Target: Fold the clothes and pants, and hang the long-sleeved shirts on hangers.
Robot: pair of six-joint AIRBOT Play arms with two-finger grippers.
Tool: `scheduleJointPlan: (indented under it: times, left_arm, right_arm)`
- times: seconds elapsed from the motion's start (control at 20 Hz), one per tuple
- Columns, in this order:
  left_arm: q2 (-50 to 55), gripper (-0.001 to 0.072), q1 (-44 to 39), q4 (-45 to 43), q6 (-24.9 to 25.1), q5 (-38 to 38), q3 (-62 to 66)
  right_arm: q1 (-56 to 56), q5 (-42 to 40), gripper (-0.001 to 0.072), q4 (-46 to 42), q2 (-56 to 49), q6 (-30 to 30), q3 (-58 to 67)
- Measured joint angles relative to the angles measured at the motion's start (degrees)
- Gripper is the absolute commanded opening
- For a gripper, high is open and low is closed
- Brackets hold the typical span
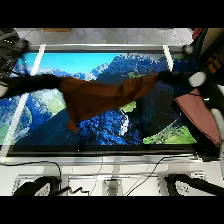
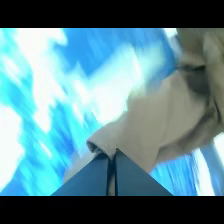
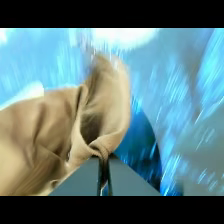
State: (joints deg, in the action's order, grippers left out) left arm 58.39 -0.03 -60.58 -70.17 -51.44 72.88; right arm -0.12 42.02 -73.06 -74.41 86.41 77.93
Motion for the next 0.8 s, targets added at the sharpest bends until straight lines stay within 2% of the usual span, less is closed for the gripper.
scheduleJointPlan:
  times: [0.4,0.55,0.65,0.8]
  left_arm:
    - [-14.32,0.0014,5.38,2.08,-0.37,21.38,2.95]
    - [-17.90,0.0013,5.66,-1.27,-0.37,27.74,3.08]
    - [-19.02,0.0013,5.77,-4.24,-0.35,28.11,3.13]
    - [-17.94,0.0013,5.77,-8.35,-0.35,19.04,2.91]
  right_arm:
    - [-0.48,1.01,0.0009,-0.66,22.77,-5.90,4.83]
    - [-0.48,4.09,0.0009,-1.20,29.55,-7.48,5.09]
    - [-0.48,8.85,0.0009,-1.31,32.46,-8.02,4.94]
    - [-0.48,18.03,0.0009,-1.68,34.49,-8.24,0.92]
